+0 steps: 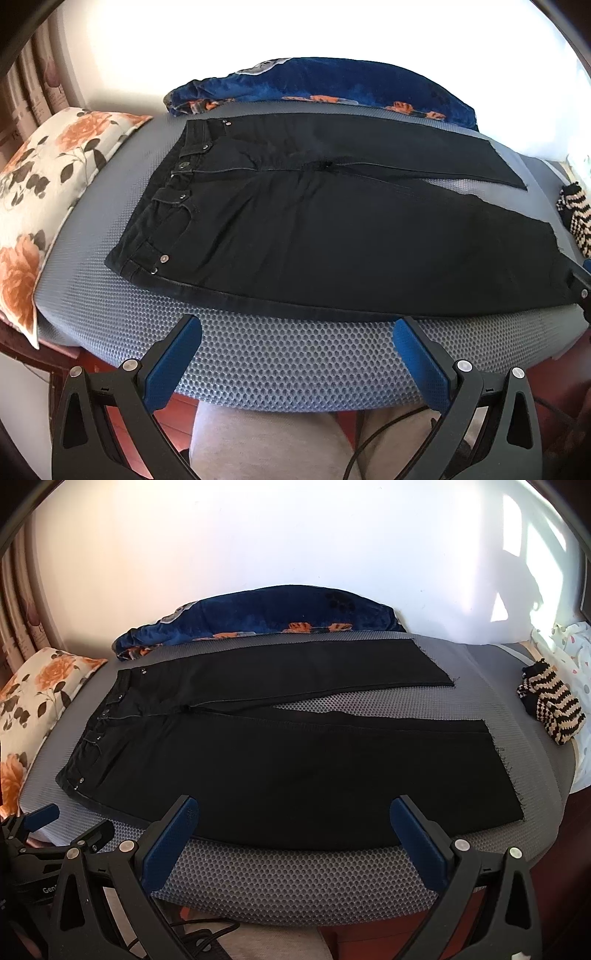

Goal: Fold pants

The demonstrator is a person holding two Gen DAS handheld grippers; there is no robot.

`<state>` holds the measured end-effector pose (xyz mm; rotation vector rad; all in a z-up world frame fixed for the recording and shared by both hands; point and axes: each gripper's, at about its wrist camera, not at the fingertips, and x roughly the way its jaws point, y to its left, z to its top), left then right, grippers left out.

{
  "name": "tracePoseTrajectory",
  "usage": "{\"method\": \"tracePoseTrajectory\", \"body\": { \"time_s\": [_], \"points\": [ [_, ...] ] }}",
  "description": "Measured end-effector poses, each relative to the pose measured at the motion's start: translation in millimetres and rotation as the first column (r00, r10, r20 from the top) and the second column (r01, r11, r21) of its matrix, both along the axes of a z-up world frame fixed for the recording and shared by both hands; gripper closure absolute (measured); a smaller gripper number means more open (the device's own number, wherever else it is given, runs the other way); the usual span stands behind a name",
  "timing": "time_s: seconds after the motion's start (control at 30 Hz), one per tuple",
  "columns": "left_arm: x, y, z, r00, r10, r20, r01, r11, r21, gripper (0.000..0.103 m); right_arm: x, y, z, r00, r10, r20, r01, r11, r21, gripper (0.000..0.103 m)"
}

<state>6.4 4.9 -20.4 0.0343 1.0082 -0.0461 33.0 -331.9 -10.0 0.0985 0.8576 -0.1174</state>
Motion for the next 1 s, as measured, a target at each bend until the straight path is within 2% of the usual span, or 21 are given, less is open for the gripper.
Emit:
{"method": "tracePoseTrajectory", "body": {
  "time_s": [1.0],
  "points": [
    [5.0,0.7,-1.2,0.999,0.039,-0.025,-0.038,0.999,0.031,0.000,6.6,1.4,-7.3,0.999,0.022,-0.035,-0.021,1.000,0.009,0.000]
  ]
}}
